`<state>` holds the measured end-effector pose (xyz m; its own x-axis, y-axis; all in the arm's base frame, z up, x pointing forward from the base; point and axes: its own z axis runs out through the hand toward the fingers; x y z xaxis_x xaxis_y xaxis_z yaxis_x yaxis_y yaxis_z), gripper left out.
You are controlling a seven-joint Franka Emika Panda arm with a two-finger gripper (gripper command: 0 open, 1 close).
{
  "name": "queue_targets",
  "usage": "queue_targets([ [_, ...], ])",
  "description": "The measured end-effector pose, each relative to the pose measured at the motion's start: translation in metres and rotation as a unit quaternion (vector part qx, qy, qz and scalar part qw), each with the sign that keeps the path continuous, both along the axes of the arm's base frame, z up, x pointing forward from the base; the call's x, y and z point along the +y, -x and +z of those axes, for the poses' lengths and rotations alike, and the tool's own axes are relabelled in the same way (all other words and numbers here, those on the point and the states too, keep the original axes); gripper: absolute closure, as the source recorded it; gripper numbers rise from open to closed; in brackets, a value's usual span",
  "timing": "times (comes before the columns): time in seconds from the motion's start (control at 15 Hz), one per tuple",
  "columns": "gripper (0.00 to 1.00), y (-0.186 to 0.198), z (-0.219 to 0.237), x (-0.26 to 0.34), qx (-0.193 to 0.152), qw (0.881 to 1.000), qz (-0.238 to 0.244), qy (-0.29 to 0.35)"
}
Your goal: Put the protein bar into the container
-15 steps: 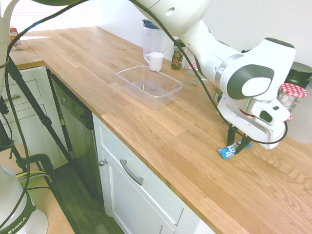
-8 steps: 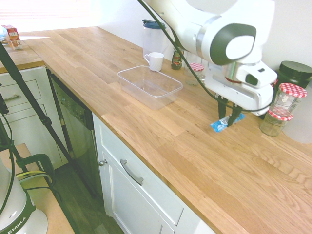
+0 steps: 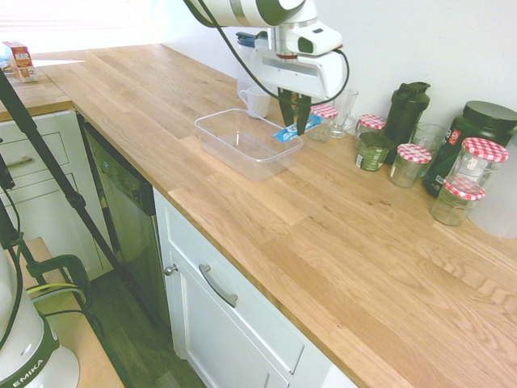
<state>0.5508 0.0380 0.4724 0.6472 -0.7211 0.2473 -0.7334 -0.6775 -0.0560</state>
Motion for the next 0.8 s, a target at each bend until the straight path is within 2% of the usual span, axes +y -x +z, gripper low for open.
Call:
queue_targets([
  [0.33,1.00,0.004,-0.017,0.085,0.003,1.000,0.020,0.011],
  [0.8,1.00,-0.022,-0.047,0.121,0.016,0.999,0.023,0.020],
])
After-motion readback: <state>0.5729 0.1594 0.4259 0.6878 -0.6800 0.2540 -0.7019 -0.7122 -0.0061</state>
